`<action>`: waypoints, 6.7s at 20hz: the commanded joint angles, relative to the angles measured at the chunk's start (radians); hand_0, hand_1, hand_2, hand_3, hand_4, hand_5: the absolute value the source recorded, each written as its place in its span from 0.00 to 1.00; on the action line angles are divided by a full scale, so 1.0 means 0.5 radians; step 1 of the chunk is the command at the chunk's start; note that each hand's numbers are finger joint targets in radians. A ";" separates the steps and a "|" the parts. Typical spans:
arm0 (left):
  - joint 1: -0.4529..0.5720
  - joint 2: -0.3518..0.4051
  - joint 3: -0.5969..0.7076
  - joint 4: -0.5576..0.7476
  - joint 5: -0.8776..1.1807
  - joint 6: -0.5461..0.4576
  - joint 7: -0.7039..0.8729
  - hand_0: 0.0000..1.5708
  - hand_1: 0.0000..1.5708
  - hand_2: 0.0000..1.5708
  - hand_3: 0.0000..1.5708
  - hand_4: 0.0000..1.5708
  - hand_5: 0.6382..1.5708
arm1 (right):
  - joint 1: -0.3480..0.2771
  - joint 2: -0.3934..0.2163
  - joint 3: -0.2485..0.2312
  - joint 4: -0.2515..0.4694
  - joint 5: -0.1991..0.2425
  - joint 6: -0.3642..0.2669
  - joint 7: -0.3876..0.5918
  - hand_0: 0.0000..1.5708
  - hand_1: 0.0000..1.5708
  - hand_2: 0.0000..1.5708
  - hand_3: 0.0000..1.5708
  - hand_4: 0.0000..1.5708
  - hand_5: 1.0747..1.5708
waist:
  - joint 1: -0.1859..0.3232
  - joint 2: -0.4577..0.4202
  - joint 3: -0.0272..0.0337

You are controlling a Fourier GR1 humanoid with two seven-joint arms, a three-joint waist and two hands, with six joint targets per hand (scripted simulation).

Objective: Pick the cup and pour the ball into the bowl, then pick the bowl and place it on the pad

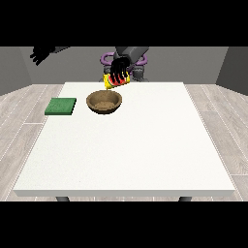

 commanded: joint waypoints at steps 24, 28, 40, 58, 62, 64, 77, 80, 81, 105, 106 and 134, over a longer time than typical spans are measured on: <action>0.238 0.238 0.911 -1.125 1.122 -0.134 -0.395 0.00 0.00 0.00 0.00 0.75 0.98 | -0.042 0.212 0.070 0.051 0.185 -0.424 -0.023 0.00 0.00 0.00 0.00 0.50 0.97 | 0.446 -0.085 -0.032; 0.268 0.231 1.308 -1.293 1.694 -0.298 -0.563 0.00 0.00 0.00 0.00 0.70 1.00 | -0.025 0.271 0.084 0.047 0.231 -0.505 -0.077 0.00 0.00 0.00 0.00 0.50 0.97 | 0.531 -0.013 -0.030; 0.276 0.811 1.901 -1.348 2.602 -1.319 -0.763 0.00 0.00 0.00 0.00 0.67 0.98 | -0.086 0.510 0.033 0.275 0.237 -0.690 -0.447 0.00 0.00 0.00 0.00 0.47 0.99 | 0.725 0.343 -0.003; 0.502 1.119 2.079 -1.632 2.881 -1.436 -0.679 0.00 0.00 0.00 0.00 0.65 0.96 | -0.414 0.470 0.083 1.086 0.312 -0.551 -1.016 0.00 0.00 0.00 0.00 0.30 0.95 | 0.609 0.547 -0.002; 0.447 1.214 2.114 -1.585 2.917 -1.476 -0.675 0.00 0.00 0.00 0.00 0.65 0.97 | -0.619 0.455 0.078 1.096 0.282 -0.600 -0.914 0.00 0.00 0.00 0.00 0.29 0.95 | 0.602 0.631 -0.002; 0.486 1.234 2.137 -1.632 2.996 -1.507 -0.607 0.00 0.00 0.00 0.00 0.65 0.97 | -0.544 0.483 0.074 1.180 0.292 -0.609 -1.014 0.00 0.00 0.00 0.00 0.29 0.95 | 0.622 0.580 -0.002; 0.477 1.316 2.191 -1.633 3.118 -1.613 -0.652 0.00 0.00 0.00 0.00 0.65 0.96 | -0.448 0.509 0.121 1.290 0.452 -1.149 -0.861 1.00 1.00 1.00 0.98 0.58 0.80 | 0.695 0.689 -0.004; 0.529 1.293 2.183 -1.623 3.098 -1.577 -0.627 0.00 0.00 0.00 0.00 0.68 0.95 | -0.378 0.370 0.141 1.263 0.513 -1.177 -0.803 1.00 1.00 1.00 1.00 0.58 0.85 | 0.669 0.660 -0.006; 0.559 1.262 2.184 -1.637 3.117 -1.599 -0.662 0.00 0.00 0.00 0.00 0.70 0.94 | -0.388 0.357 0.129 1.252 0.522 -1.239 -0.811 1.00 1.00 1.00 0.98 0.59 0.88 | 0.714 0.668 -0.007; 0.937 1.460 2.316 -1.158 3.020 -1.672 -0.956 0.00 0.00 0.00 0.00 0.77 0.97 | -0.726 -0.494 0.294 0.901 0.669 -0.796 0.376 1.00 1.00 1.00 0.37 0.70 0.99 | 0.332 0.266 -0.003; 0.983 1.532 2.389 -1.085 3.032 -1.724 -1.046 0.00 0.00 0.00 0.00 0.77 0.97 | -0.637 -0.488 0.248 0.887 0.625 -0.764 0.242 1.00 1.00 1.00 0.37 0.70 0.99 | 0.290 0.318 -0.003; 0.890 1.708 2.402 -1.182 3.222 -1.766 -1.051 0.00 0.00 0.00 0.00 0.76 0.99 | -0.678 -0.541 -0.105 1.300 0.450 -0.939 -0.094 0.99 0.99 0.96 0.59 0.00 0.97 | 0.459 0.632 0.000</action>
